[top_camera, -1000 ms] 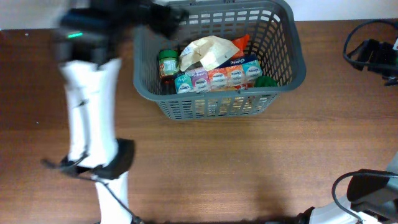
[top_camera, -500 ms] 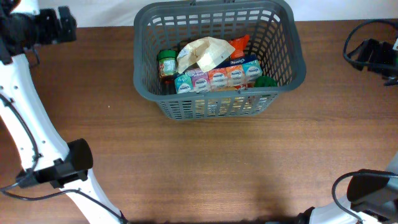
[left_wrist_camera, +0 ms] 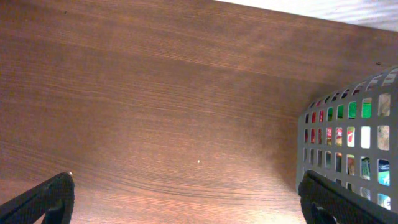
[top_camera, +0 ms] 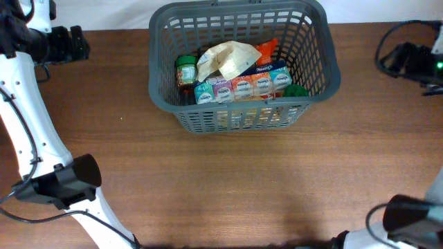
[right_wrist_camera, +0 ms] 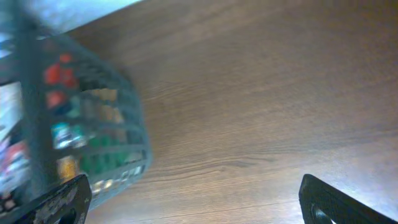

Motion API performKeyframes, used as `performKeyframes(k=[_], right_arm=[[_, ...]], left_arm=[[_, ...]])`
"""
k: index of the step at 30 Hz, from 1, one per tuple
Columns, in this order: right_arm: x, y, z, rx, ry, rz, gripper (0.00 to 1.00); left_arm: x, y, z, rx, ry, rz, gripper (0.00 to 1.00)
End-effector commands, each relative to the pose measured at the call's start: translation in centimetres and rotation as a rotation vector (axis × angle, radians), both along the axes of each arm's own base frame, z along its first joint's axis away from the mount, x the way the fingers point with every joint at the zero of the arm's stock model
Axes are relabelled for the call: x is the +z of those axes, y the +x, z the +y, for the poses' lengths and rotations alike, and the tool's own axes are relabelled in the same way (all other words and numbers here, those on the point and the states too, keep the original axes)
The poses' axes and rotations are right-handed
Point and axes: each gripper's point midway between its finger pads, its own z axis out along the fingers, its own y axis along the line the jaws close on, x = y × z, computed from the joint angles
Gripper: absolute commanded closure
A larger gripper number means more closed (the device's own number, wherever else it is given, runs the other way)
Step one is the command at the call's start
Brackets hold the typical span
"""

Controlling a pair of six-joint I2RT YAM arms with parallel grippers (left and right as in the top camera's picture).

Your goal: Pack container

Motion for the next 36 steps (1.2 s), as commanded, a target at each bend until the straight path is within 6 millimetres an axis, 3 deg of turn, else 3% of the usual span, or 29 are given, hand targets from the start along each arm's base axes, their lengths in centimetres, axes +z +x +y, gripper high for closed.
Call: performKeyframes(k=[1,2,5,6,9,11,14,18,22,24,27,30,36], right_arm=[[5.9,-2.3,6.3,0.134,-0.046,-0.158,0.01],[7.9,-3.6,8.9,0.195,-0.059,-0.216,0.01],[10.9,-6.3,11.9,0.27,-0.079,-0.313,0.01],[13.1,-8.5,12.9,0.308,-0.133,-0.392,0.01],[16.3,-11.8,11.7,0.264,-0.269,-0.509,0.01],[17.3,-13.8,10.6,0.198,-0.336,-0.548,0.01],[17.2,-17.5,8.5,0.078,-0.436,-0.57,0.01],[14.6,-21.4,7.1,-0.006,-0.522,-0.582,0.01],[12.9,-21.9,7.4,-0.038,-0.539,-0.781,0.01],[10.6,-21.7,8.2,-0.012,-0.525,-0.867,0.01],[5.2,-21.0,9.2,0.041,-0.497,-0.898,0.01],[-1.4,-19.9,9.8,0.086,-0.46,-0.851,0.01],[-10.4,-18.3,9.8,0.121,-0.425,-0.707,0.01]], left_arm=[[-0.6,0.1,0.4,0.02,-0.006,0.017,0.01],[-0.6,0.1,0.4,0.02,-0.006,0.017,0.01],[-0.6,0.1,0.4,0.02,-0.006,0.017,0.01],[-0.6,0.1,0.4,0.02,-0.006,0.017,0.01],[-0.6,0.1,0.4,0.02,-0.006,0.017,0.01],[-0.6,0.1,0.4,0.02,-0.006,0.017,0.01],[-0.6,0.1,0.4,0.02,-0.006,0.017,0.01],[-0.6,0.1,0.4,0.02,-0.006,0.017,0.01],[-0.6,0.1,0.4,0.02,-0.006,0.017,0.01],[-0.6,0.1,0.4,0.02,-0.006,0.017,0.01],[-0.6,0.1,0.4,0.02,-0.006,0.017,0.01],[-0.6,0.1,0.4,0.02,-0.006,0.017,0.01],[-0.6,0.1,0.4,0.02,-0.006,0.017,0.01]])
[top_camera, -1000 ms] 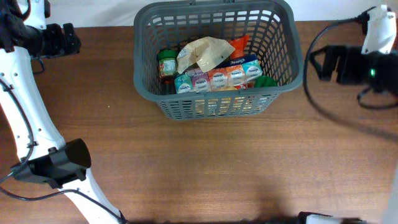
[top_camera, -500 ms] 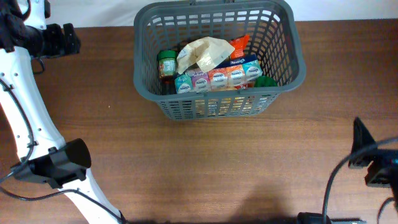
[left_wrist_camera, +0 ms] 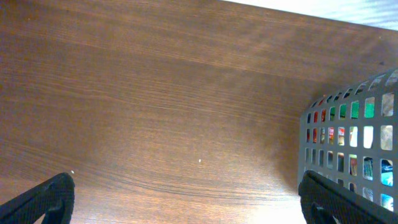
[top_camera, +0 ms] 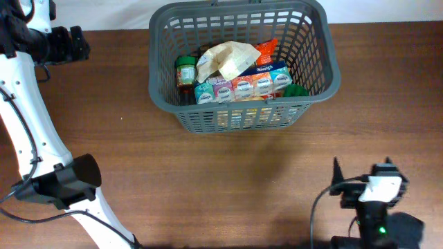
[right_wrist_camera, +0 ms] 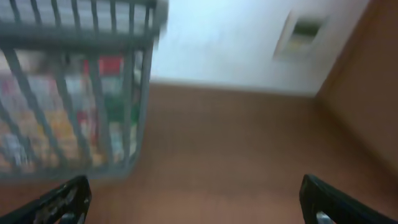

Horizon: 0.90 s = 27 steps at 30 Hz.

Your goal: Pack container

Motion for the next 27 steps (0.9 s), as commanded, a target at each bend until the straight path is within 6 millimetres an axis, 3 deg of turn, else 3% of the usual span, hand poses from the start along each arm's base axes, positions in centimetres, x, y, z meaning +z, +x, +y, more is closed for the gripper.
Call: performKeyframes(k=[1,16,27], right_arm=[[-3.0,0.5,0.7,0.04,0.013,0.034,0.01],[-12.2,1.1,1.3,0.076,0.052,0.232,0.01],[-12.0,1.1,1.2,0.073,0.05,0.228,0.01]], left_arm=[[-0.6,0.1,0.3,0.016,-0.01,0.012,0.01],[-0.6,0.1,0.3,0.016,-0.01,0.012,0.01],[-0.6,0.1,0.3,0.016,-0.01,0.012,0.01]])
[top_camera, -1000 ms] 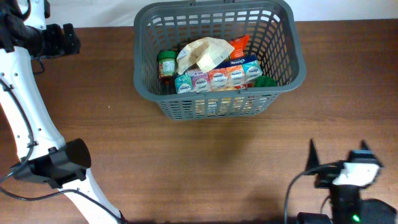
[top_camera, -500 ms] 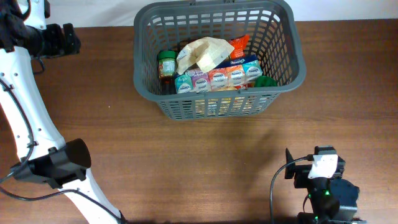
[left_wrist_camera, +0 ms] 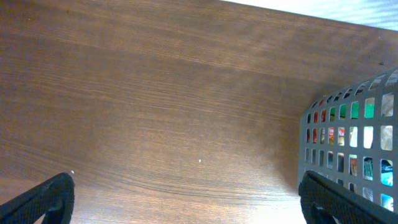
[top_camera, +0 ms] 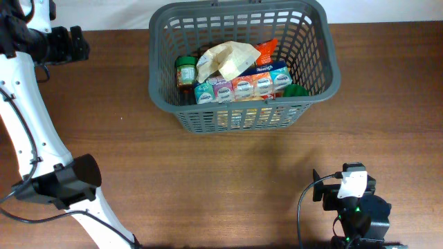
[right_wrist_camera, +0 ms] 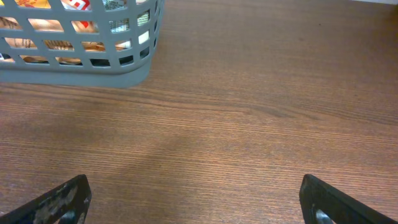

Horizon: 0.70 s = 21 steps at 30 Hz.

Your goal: Pack container

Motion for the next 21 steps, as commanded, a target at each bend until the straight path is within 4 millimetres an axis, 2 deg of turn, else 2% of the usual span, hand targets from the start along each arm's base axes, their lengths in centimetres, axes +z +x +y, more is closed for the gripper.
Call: performKeyframes(k=[1,13,15,19,21], right_arm=[[0.0,0.0,0.3,0.014,0.003,-0.01,0.01],[0.0,0.0,0.3,0.014,0.003,-0.01,0.01],[0.0,0.0,0.3,0.014,0.003,-0.01,0.01],[0.0,0.0,0.3,0.014,0.003,-0.01,0.01],[0.0,0.0,0.3,0.014,0.003,-0.01,0.01]], left_arm=[[-0.6,0.1,0.3,0.016,-0.011,0.013,0.01],[-0.7,0.2,0.2,0.014,-0.013,0.014,0.01],[-0.2,0.0,0.2,0.014,-0.008,0.004,0.01],[1.9,-1.1,-1.8,-0.021,0.003,-0.033,0.01],[3.0,-2.6,-4.0,-0.06,0.004,-0.037,0.01]])
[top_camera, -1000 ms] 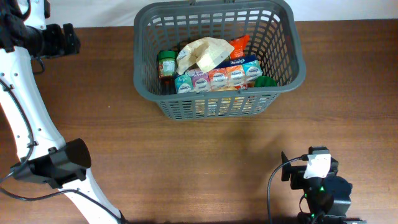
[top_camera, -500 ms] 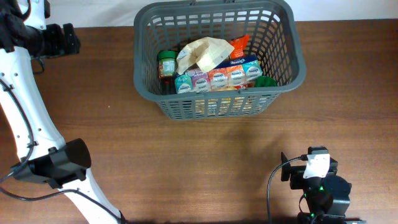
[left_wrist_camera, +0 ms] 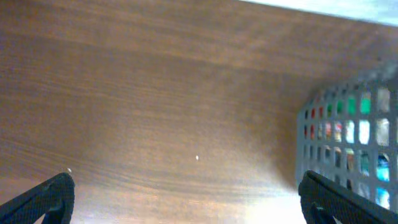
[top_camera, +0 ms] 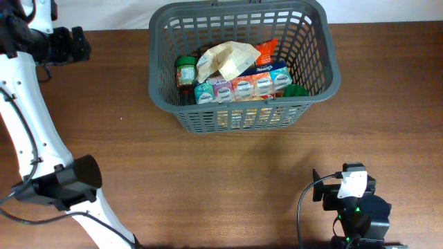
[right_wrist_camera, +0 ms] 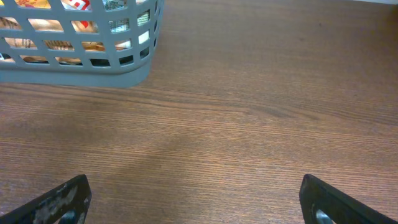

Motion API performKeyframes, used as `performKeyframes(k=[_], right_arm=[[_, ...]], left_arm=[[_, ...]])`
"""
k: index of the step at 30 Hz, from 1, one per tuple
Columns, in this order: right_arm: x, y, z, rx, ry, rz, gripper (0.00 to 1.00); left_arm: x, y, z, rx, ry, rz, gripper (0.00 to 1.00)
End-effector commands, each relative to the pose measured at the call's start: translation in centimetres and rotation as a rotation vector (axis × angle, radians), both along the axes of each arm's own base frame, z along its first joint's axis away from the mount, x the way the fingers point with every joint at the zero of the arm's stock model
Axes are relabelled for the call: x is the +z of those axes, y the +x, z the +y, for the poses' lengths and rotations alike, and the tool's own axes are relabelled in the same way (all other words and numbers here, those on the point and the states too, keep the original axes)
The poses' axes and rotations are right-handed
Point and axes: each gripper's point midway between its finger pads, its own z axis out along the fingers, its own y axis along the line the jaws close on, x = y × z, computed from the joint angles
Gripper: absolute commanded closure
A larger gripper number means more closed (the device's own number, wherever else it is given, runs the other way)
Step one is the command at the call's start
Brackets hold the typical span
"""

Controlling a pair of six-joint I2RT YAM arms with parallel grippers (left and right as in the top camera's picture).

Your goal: Pack container

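A grey plastic basket stands at the back middle of the brown table. Inside lie a green-lidded jar, a crumpled tan bag, a row of small yoghurt-type cups, an orange packet and something green. My left gripper is open at the far left, well left of the basket, with nothing between its fingers. My right gripper is open low at the front right, its view facing the basket's corner across bare table.
The left arm's white links run down the table's left side. The right arm's base sits at the front right edge. White wall lies behind the table's far edge.
The left wrist view has blurred and shifted slightly, so the left arm has moved a little. The right gripper and the basket's contents are unchanged.
At first my right gripper was up at the far right next to the basket, open. Then it was at the front right, camera tilted up and blurred. Later it rested low at the front right, where it stays. The left gripper stayed open at far left throughout.
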Motion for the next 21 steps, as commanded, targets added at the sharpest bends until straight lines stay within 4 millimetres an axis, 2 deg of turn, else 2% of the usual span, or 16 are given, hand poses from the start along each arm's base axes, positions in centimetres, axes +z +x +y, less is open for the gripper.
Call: performKeyframes(k=[1,3,6,7,9,15,16,17,18,21], right_arm=[[0.0,0.0,0.3,0.014,0.003,-0.01,0.01],[0.0,0.0,0.3,0.014,0.003,-0.01,0.01],[0.0,0.0,0.3,0.014,0.003,-0.01,0.01],[0.0,0.0,0.3,0.014,0.003,-0.01,0.01],[0.0,0.0,0.3,0.014,0.003,-0.01,0.01],[0.0,0.0,0.3,0.014,0.003,-0.01,0.01],[0.0,0.0,0.3,0.014,0.003,-0.01,0.01],[0.0,0.0,0.3,0.014,0.003,-0.01,0.01],[0.0,0.0,0.3,0.014,0.003,-0.01,0.01],[0.0,0.0,0.3,0.014,0.003,-0.01,0.01]], left_arm=[[3.4,-3.2,-4.3,-0.067,0.004,-0.044,0.01],[3.5,-5.2,-6.6,-0.112,-0.001,-0.026,0.01],[2.5,-9.2,-9.8,-0.182,-0.011,0.029,0.01],[2.2,-10.4,-10.3,-0.232,0.032,0.021,0.01],[2.4,-10.9,-10.4,-0.272,0.109,-0.054,0.01],[3.2,-13.2,-12.7,-0.315,0.165,-0.425,0.01],[3.4,-13.9,-13.2,-0.319,0.185,-0.588,0.01],[3.5,-14.3,-13.4,-0.318,0.193,-0.669,0.01],[3.2,-15.1,-13.5,-0.312,0.207,-0.789,0.01],[1.6,-16.8,-13.5,-0.296,0.226,-0.934,0.01]])
